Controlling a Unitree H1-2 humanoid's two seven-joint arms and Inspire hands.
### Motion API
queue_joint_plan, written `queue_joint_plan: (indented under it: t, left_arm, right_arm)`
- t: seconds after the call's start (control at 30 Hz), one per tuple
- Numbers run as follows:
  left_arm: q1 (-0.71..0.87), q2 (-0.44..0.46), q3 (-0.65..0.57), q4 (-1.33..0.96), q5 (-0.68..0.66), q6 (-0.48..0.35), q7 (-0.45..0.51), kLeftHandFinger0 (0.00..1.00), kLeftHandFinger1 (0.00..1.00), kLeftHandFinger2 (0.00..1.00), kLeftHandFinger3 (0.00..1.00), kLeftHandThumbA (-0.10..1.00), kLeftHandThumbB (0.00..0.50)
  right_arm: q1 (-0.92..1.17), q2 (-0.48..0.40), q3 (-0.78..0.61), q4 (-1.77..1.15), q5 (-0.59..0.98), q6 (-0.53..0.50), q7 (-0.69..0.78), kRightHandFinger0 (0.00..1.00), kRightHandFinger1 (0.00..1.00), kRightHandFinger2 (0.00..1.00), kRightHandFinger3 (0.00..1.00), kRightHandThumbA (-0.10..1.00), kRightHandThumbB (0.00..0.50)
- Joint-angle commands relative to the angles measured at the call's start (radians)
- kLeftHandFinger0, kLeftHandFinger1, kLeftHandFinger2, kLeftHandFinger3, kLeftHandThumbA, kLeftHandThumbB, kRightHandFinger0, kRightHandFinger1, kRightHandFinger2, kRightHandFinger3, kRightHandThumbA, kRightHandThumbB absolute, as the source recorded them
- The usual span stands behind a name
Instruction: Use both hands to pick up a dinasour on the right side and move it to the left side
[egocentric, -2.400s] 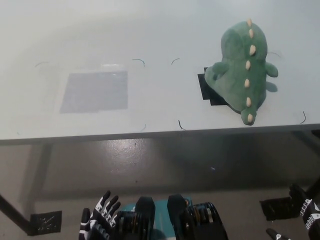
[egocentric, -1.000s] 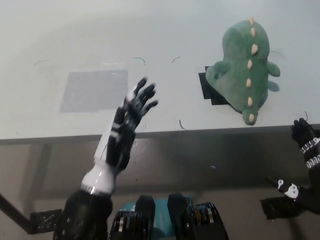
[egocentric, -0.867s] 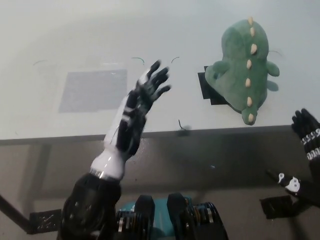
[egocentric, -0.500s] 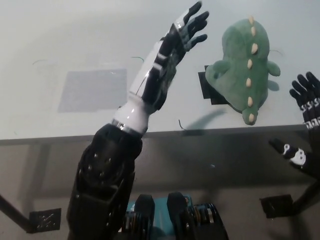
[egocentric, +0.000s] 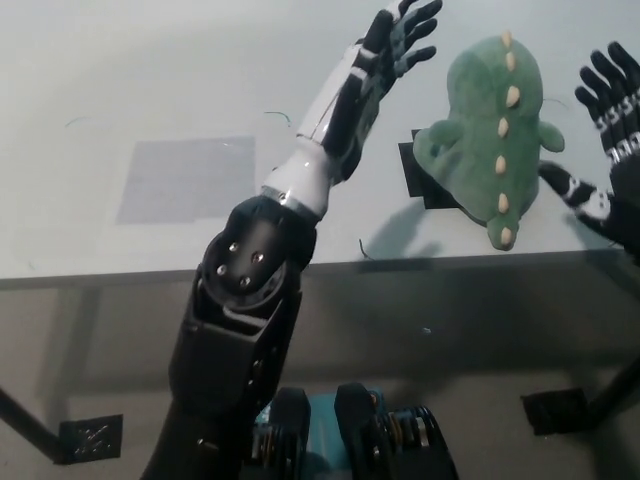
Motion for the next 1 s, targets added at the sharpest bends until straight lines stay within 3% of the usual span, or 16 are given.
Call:
queue_joint_plan:
  t: [0.0,0.17,0.3,0.33,0.43,0.47,0.53,0.57,0.6,0.7,0.9,0.97]
  left_arm:
    - [-0.083,-0.021,0.014,0.052,0.029,-0.044,0.047,1.00,1.00,1.00,1.00,1.00,0.304]
    - [-0.123,-0.017,0.029,0.131,0.030,-0.051,0.057,1.00,1.00,1.00,1.00,1.00,0.328]
    - [-0.150,-0.021,0.039,0.187,0.017,-0.066,0.053,1.00,1.00,1.00,1.00,1.00,0.360]
    - [-0.155,-0.027,0.037,0.213,0.017,-0.080,0.054,1.00,1.00,1.00,1.00,1.00,0.338]
    - [-0.162,-0.035,0.042,0.237,0.007,-0.078,0.053,1.00,1.00,1.00,1.00,1.00,0.347]
    - [-0.162,-0.040,0.040,0.247,0.010,-0.081,0.054,1.00,1.00,1.00,1.00,1.00,0.334]
    - [-0.161,-0.041,0.040,0.257,0.014,-0.087,0.055,1.00,1.00,1.00,1.00,1.00,0.336]
    - [-0.166,-0.037,0.042,0.272,0.016,-0.089,0.053,1.00,1.00,1.00,1.00,1.00,0.337]
    - [-0.166,-0.038,0.043,0.293,0.017,-0.093,0.055,1.00,1.00,1.00,1.00,1.00,0.341]
    - [-0.179,-0.037,0.050,0.335,0.014,-0.107,0.056,1.00,1.00,1.00,1.00,1.00,0.332]
    - [-0.211,-0.036,0.080,0.433,-0.003,-0.122,0.057,1.00,1.00,1.00,1.00,1.00,0.331]
    - [-0.219,-0.036,0.087,0.471,-0.004,-0.131,0.062,1.00,1.00,1.00,1.00,1.00,0.350]
  right_arm:
    - [-0.082,-0.027,-0.029,0.066,-0.012,0.016,-0.020,1.00,1.00,1.00,1.00,0.93,0.205]
    - [-0.114,-0.036,-0.044,0.141,-0.037,0.005,-0.032,1.00,1.00,1.00,1.00,0.99,0.130]
    - [-0.126,-0.035,-0.052,0.154,-0.043,0.012,-0.043,1.00,1.00,1.00,1.00,1.00,0.127]
    - [-0.128,-0.033,-0.055,0.153,-0.047,0.017,-0.051,1.00,1.00,1.00,1.00,1.00,0.131]
    - [-0.135,-0.029,-0.058,0.147,-0.051,0.035,-0.060,1.00,1.00,1.00,1.00,1.00,0.125]
    - [-0.140,-0.032,-0.058,0.147,-0.053,0.049,-0.062,1.00,1.00,1.00,1.00,0.99,0.095]
    - [-0.142,-0.037,-0.060,0.154,-0.054,0.052,-0.060,1.00,1.00,1.00,1.00,0.98,0.085]
    - [-0.156,-0.047,-0.057,0.191,-0.062,0.021,-0.048,1.00,1.00,1.00,1.00,0.97,0.033]
    - [-0.157,-0.057,-0.055,0.214,-0.064,0.000,-0.034,1.00,1.00,1.00,1.00,0.98,0.026]
    - [-0.170,-0.066,-0.051,0.243,-0.078,-0.010,-0.031,1.00,1.00,1.00,1.00,1.00,0.016]
    - [-0.202,-0.076,-0.039,0.310,-0.102,0.000,-0.032,1.00,1.00,1.00,1.00,1.00,0.070]
    - [-0.213,-0.083,-0.036,0.341,-0.109,-0.002,-0.025,1.00,1.00,1.00,1.00,1.00,0.067]
